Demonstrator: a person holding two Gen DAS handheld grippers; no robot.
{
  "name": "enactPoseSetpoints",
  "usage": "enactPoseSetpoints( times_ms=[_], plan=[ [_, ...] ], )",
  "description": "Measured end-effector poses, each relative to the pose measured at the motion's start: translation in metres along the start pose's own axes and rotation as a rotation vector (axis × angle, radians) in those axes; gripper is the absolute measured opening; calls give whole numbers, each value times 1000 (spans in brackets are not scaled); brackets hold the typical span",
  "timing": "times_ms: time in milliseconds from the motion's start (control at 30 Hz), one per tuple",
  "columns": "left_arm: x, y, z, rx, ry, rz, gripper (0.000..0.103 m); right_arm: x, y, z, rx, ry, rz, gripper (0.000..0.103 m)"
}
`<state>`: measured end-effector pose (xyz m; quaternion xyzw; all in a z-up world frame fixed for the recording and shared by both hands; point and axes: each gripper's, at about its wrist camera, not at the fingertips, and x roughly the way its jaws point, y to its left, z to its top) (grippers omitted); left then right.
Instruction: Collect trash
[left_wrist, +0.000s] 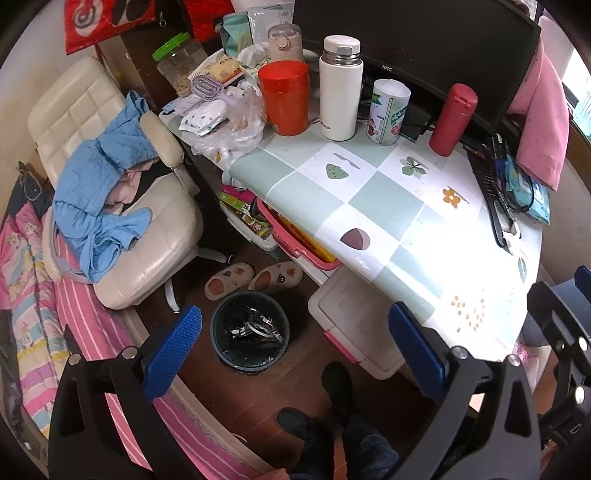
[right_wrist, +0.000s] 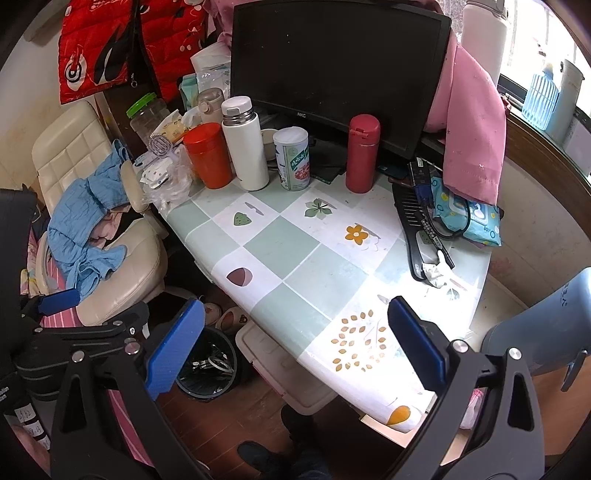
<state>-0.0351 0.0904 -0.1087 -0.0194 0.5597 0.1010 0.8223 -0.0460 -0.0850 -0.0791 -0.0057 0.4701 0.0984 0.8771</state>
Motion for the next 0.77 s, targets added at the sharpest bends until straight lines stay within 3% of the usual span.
enactPoseSetpoints(
  times_ms=[267,433,633,767],
  plan=[
    [3,-2,4,5,11,-52,99,0,0,1,2,-1,-2,98],
    [-4,-8,6,38,-42,-25,99,0,0,1,2,-1,-3,98],
    [4,-7,8,21,1,-77,99,2,-2,4,-3,1,0,98],
    [7,-4,7,11,5,-71,99,4,-5,7,-9,0,1,98]
  ],
)
